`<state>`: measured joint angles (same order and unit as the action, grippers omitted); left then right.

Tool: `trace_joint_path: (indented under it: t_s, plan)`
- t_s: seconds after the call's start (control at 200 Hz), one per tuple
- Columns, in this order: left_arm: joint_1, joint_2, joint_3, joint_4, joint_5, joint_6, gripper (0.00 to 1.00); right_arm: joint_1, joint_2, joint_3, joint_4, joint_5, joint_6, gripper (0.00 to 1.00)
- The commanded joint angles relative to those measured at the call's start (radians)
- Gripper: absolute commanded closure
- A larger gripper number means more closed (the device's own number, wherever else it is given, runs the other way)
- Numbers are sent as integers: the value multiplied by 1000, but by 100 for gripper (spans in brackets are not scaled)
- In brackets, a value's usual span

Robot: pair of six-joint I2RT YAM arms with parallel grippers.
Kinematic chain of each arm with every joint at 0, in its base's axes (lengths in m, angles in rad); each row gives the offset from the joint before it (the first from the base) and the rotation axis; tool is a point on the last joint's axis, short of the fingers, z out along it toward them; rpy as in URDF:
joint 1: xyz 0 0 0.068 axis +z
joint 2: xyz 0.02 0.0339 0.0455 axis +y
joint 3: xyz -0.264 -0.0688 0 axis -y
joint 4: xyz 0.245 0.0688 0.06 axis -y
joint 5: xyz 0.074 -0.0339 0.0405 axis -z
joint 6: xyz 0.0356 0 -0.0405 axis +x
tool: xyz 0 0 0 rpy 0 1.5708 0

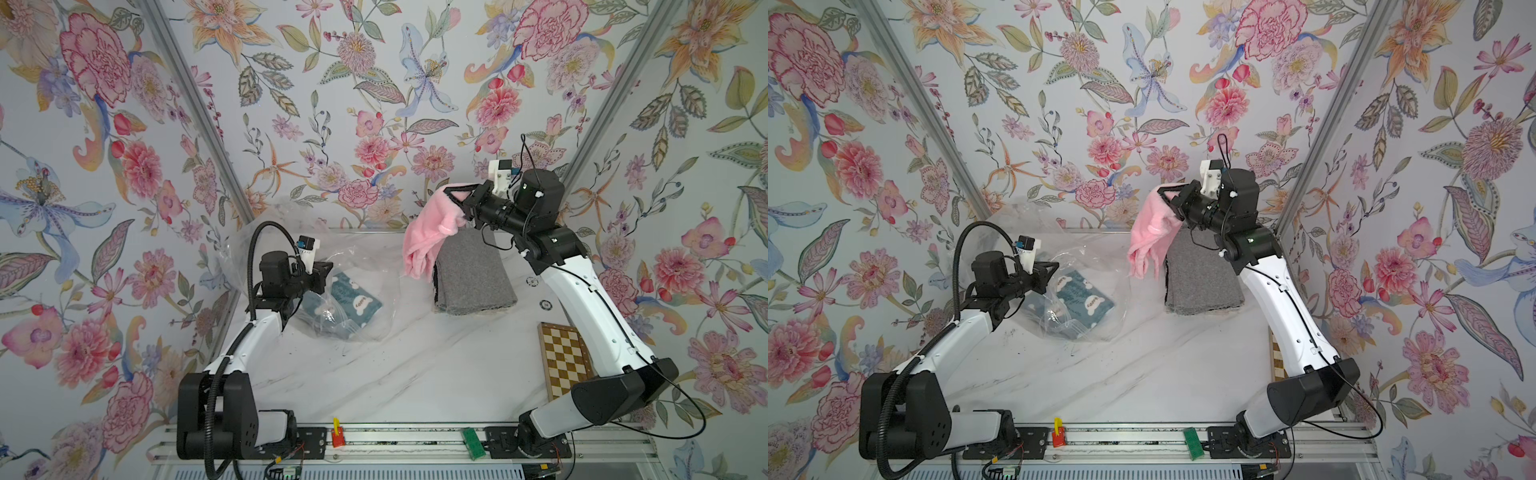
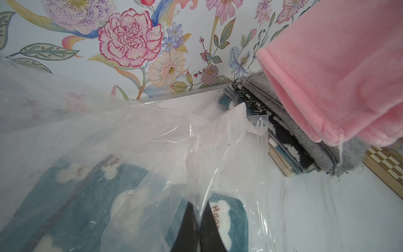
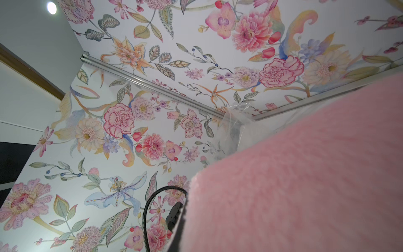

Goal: Take the blanket out of the vacuum bag
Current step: Place the blanket at the center of the board.

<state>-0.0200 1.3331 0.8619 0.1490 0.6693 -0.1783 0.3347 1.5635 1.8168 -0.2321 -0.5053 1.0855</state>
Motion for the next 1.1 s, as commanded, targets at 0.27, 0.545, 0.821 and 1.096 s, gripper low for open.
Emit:
trace_joint_path:
  t_s: [0.27,0.545,0.821,1.096]
  plan:
    - [3,-8,29,11,-2,8,95,-70,222,165,184,62,54,100]
    - [4,-9,28,20,6,2,95,-92,507,512,169,92,103,100]
    - [4,-13,28,20,5,3,95,-91,642,692,171,249,153,100]
    - [5,-9,29,25,16,-5,95,-91,612,610,231,390,124,100]
